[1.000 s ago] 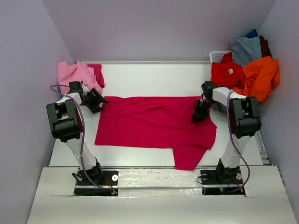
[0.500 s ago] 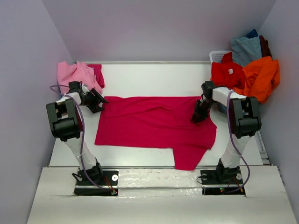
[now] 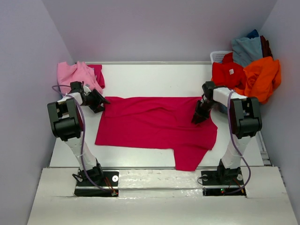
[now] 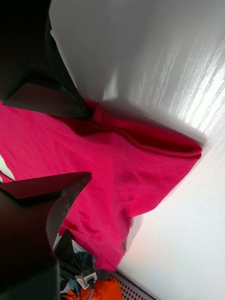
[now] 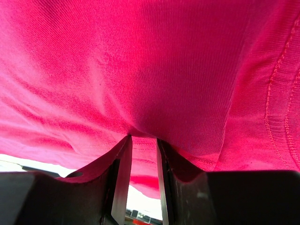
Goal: Fold and stack the t-shirts
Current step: Fold the tshirt
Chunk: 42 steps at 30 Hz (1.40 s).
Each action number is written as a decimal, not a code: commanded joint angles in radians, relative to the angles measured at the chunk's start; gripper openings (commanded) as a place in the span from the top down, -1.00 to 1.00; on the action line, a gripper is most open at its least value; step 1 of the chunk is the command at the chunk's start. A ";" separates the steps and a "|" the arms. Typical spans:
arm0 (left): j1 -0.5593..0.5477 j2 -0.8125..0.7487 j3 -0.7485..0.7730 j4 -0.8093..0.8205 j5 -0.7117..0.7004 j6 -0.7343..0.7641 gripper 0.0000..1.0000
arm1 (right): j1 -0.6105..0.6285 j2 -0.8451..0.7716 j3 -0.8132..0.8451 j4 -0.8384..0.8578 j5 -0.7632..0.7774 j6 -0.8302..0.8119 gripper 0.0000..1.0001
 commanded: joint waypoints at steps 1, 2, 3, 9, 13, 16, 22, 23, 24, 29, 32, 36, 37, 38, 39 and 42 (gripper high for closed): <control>-0.016 0.018 0.026 -0.003 0.017 0.026 -0.21 | 0.003 0.079 -0.041 0.010 0.115 -0.040 0.33; -0.016 0.018 0.026 -0.003 0.017 0.027 -0.17 | 0.003 0.079 -0.043 0.010 0.115 -0.040 0.33; -0.016 0.018 0.029 -0.003 0.019 0.027 -0.13 | 0.003 0.079 -0.041 0.010 0.115 -0.040 0.33; -0.016 0.012 0.028 -0.009 0.005 0.029 0.26 | 0.003 0.079 -0.043 0.008 0.115 -0.041 0.33; -0.016 0.000 0.028 -0.013 -0.004 0.030 0.36 | 0.003 0.082 -0.043 0.010 0.116 -0.040 0.33; -0.016 -0.009 0.031 -0.019 -0.016 0.033 0.42 | 0.003 0.082 -0.046 0.011 0.115 -0.041 0.33; -0.016 -0.047 0.037 -0.061 -0.082 0.049 0.40 | 0.003 0.077 -0.047 0.008 0.116 -0.041 0.33; -0.016 -0.057 0.038 -0.067 -0.097 0.050 0.40 | 0.003 0.077 -0.047 0.010 0.116 -0.040 0.33; -0.016 -0.075 0.040 -0.073 -0.111 0.056 0.40 | 0.003 0.077 -0.047 0.010 0.116 -0.041 0.33; -0.016 -0.107 0.048 -0.089 -0.133 0.061 0.40 | 0.003 0.082 -0.047 0.011 0.113 -0.043 0.34; -0.016 -0.113 0.046 -0.092 -0.128 0.061 0.39 | 0.003 0.080 -0.047 0.010 0.115 -0.043 0.34; -0.016 -0.115 0.038 -0.085 -0.121 0.063 0.40 | 0.003 0.080 -0.049 0.010 0.115 -0.043 0.34; -0.016 -0.112 0.037 -0.081 -0.115 0.063 0.39 | 0.003 0.080 -0.049 0.011 0.115 -0.043 0.34; -0.016 -0.110 0.037 -0.079 -0.111 0.061 0.40 | 0.003 0.080 -0.049 0.011 0.115 -0.043 0.34; -0.016 -0.101 0.037 -0.076 -0.107 0.059 0.40 | 0.003 0.079 -0.049 0.011 0.115 -0.043 0.34; -0.016 -0.086 0.037 -0.078 -0.110 0.059 0.40 | 0.003 0.077 -0.047 0.010 0.115 -0.043 0.34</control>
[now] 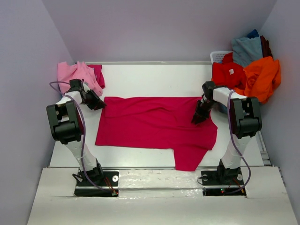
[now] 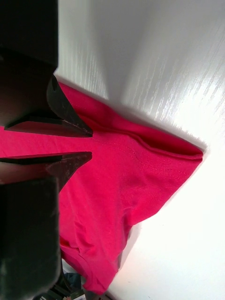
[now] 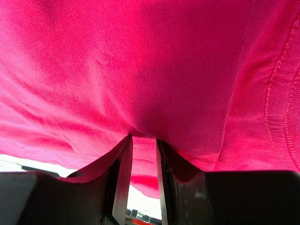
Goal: Fold and stack the t-shirts
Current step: Fold the tshirt
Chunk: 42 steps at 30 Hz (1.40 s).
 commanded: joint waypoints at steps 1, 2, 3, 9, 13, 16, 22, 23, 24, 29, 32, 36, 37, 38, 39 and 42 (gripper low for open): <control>-0.004 -0.018 0.022 -0.008 0.006 0.016 0.40 | 0.003 0.075 -0.052 0.014 0.113 -0.040 0.34; -0.004 -0.016 0.021 -0.008 0.001 0.016 0.40 | 0.003 0.074 -0.050 0.013 0.115 -0.040 0.34; -0.004 -0.016 0.016 -0.008 -0.002 0.017 0.39 | 0.003 0.072 -0.052 0.013 0.116 -0.040 0.34; -0.004 -0.008 0.019 -0.019 -0.033 0.021 0.39 | 0.003 0.072 -0.050 0.013 0.116 -0.039 0.34; -0.004 -0.007 0.021 -0.020 -0.050 0.021 0.37 | 0.003 0.074 -0.052 0.013 0.116 -0.040 0.34; -0.004 -0.004 0.019 -0.020 -0.050 0.019 0.36 | 0.003 0.074 -0.052 0.013 0.116 -0.039 0.34; -0.004 0.016 0.016 -0.016 -0.048 0.021 0.35 | 0.003 0.074 -0.053 0.013 0.116 -0.040 0.34; -0.004 0.018 0.016 -0.014 -0.045 0.021 0.34 | 0.003 0.072 -0.053 0.014 0.116 -0.040 0.34; -0.004 0.024 0.016 -0.014 -0.042 0.021 0.35 | 0.003 0.074 -0.055 0.014 0.116 -0.040 0.34; -0.004 0.042 0.015 -0.010 -0.023 0.019 0.35 | 0.003 0.074 -0.056 0.017 0.115 -0.039 0.34; -0.004 0.044 0.012 -0.006 -0.023 0.016 0.35 | 0.003 0.074 -0.058 0.017 0.116 -0.039 0.34; -0.004 0.044 0.012 -0.003 -0.016 0.017 0.45 | 0.003 0.077 -0.059 0.019 0.115 -0.039 0.34; -0.004 0.044 0.012 -0.002 -0.016 0.017 0.57 | 0.003 0.078 -0.058 0.019 0.113 -0.039 0.34; -0.004 0.044 0.012 -0.002 -0.016 0.016 0.60 | 0.003 0.078 -0.058 0.019 0.115 -0.039 0.34; -0.004 0.042 0.010 0.001 -0.014 0.017 0.65 | 0.003 0.080 -0.056 0.019 0.115 -0.040 0.34; -0.004 0.039 0.008 0.003 -0.016 0.017 0.73 | 0.003 0.081 -0.058 0.019 0.115 -0.039 0.34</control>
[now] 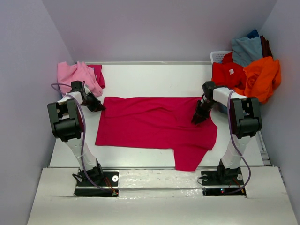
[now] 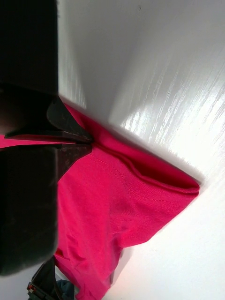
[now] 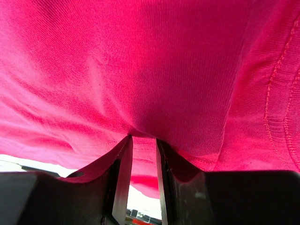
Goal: Fold and stack the t-shirts
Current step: Fold the tshirt
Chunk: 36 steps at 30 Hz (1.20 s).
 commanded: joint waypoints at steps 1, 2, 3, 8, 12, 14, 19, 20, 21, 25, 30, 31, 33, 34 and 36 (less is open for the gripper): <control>-0.004 -0.012 0.010 0.005 0.017 0.014 0.75 | 0.003 0.081 -0.056 0.019 0.115 -0.039 0.34; -0.004 -0.012 0.010 0.005 0.017 0.016 0.77 | 0.003 0.081 -0.056 0.019 0.115 -0.039 0.34; -0.004 -0.012 0.010 0.006 0.019 0.014 0.80 | 0.003 0.080 -0.056 0.017 0.115 -0.039 0.34; -0.004 -0.013 0.008 0.015 0.037 0.016 0.89 | 0.003 0.083 -0.056 0.020 0.115 -0.039 0.34; -0.004 -0.025 0.012 0.025 0.037 0.014 0.89 | 0.003 0.083 -0.058 0.020 0.115 -0.040 0.34; -0.004 -0.030 0.016 0.028 0.034 0.016 0.89 | 0.003 0.084 -0.061 0.020 0.113 -0.040 0.35; -0.004 -0.039 0.042 0.017 0.013 0.017 0.89 | 0.003 0.084 -0.064 0.022 0.113 -0.040 0.34; -0.004 -0.041 0.045 0.014 0.006 0.017 0.89 | 0.003 0.083 -0.064 0.020 0.115 -0.040 0.35; -0.004 -0.039 0.051 0.011 0.000 0.016 0.89 | 0.003 0.083 -0.064 0.019 0.115 -0.040 0.34; -0.004 -0.042 0.080 0.000 -0.018 0.006 0.89 | 0.003 0.078 -0.073 0.022 0.118 -0.039 0.34; -0.004 -0.045 0.108 -0.006 -0.034 -0.006 0.89 | 0.003 0.075 -0.079 0.019 0.124 -0.036 0.35; -0.004 -0.047 0.111 -0.005 -0.032 -0.010 0.89 | 0.003 0.075 -0.081 0.020 0.124 -0.036 0.35; -0.004 -0.042 0.120 -0.006 -0.035 -0.015 0.89 | 0.003 0.077 -0.082 0.019 0.124 -0.036 0.35; -0.004 -0.038 0.130 -0.009 -0.038 -0.018 0.89 | 0.003 0.077 -0.082 0.019 0.124 -0.036 0.35; -0.004 -0.028 0.136 -0.015 -0.040 -0.021 0.89 | 0.003 0.074 -0.082 0.017 0.125 -0.036 0.34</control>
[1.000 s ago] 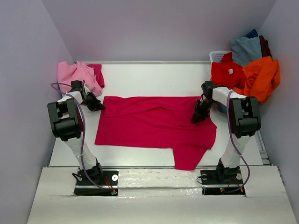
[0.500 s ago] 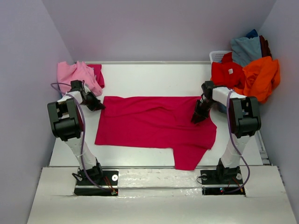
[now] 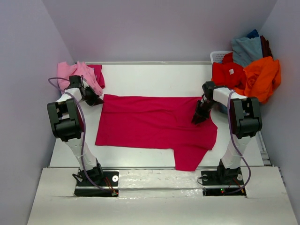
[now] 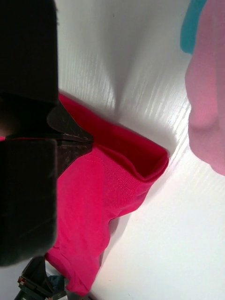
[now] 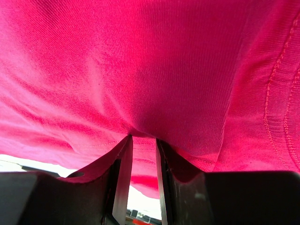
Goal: Fold and stack the t-shirts
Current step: Fold the tshirt
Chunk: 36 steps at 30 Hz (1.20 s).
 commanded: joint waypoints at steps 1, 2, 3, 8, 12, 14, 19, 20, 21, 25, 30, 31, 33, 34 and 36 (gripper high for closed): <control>-0.004 -0.025 0.058 -0.017 -0.023 -0.009 0.89 | 0.003 0.074 -0.077 0.015 0.126 -0.036 0.35; -0.004 -0.021 0.059 -0.018 -0.025 -0.014 0.89 | 0.003 0.074 -0.080 0.013 0.126 -0.036 0.34; -0.004 -0.021 0.062 -0.017 -0.028 -0.014 0.89 | 0.003 0.073 -0.080 0.013 0.127 -0.036 0.35; -0.004 -0.001 0.078 -0.021 -0.038 -0.023 0.89 | 0.003 0.067 -0.092 0.012 0.146 -0.033 0.35; 0.005 0.007 0.081 -0.024 -0.046 -0.026 0.89 | 0.003 0.065 -0.094 0.009 0.159 -0.028 0.34; 0.005 0.011 0.081 -0.029 -0.054 -0.024 0.89 | 0.003 0.064 -0.096 0.007 0.166 -0.027 0.34; 0.024 0.015 0.073 -0.035 -0.069 -0.026 0.89 | 0.003 0.059 -0.103 0.004 0.186 -0.022 0.34; 0.024 0.015 0.071 -0.037 -0.072 -0.026 0.89 | 0.003 0.059 -0.105 0.004 0.186 -0.020 0.34; 0.033 0.013 0.070 -0.035 -0.071 -0.026 0.89 | 0.003 0.058 -0.105 0.004 0.186 -0.020 0.34; 0.033 0.013 0.065 -0.025 -0.057 -0.021 0.56 | 0.003 0.061 -0.108 0.006 0.178 -0.020 0.33; 0.033 0.001 0.048 -0.011 -0.049 -0.017 -0.28 | 0.003 0.056 -0.108 0.006 0.173 -0.030 0.34; 0.033 -0.004 0.047 -0.008 -0.046 -0.014 -0.37 | 0.003 0.055 -0.105 0.004 0.173 -0.030 0.33; 0.033 -0.010 0.044 -0.005 -0.038 -0.012 -0.46 | 0.003 0.055 -0.103 0.004 0.172 -0.031 0.33; 0.033 -0.013 0.044 -0.003 -0.026 -0.012 -0.46 | 0.003 0.055 -0.102 0.004 0.169 -0.033 0.33; 0.033 -0.030 0.038 0.002 -0.012 -0.017 -0.46 | 0.003 0.047 -0.102 0.007 0.164 -0.034 0.32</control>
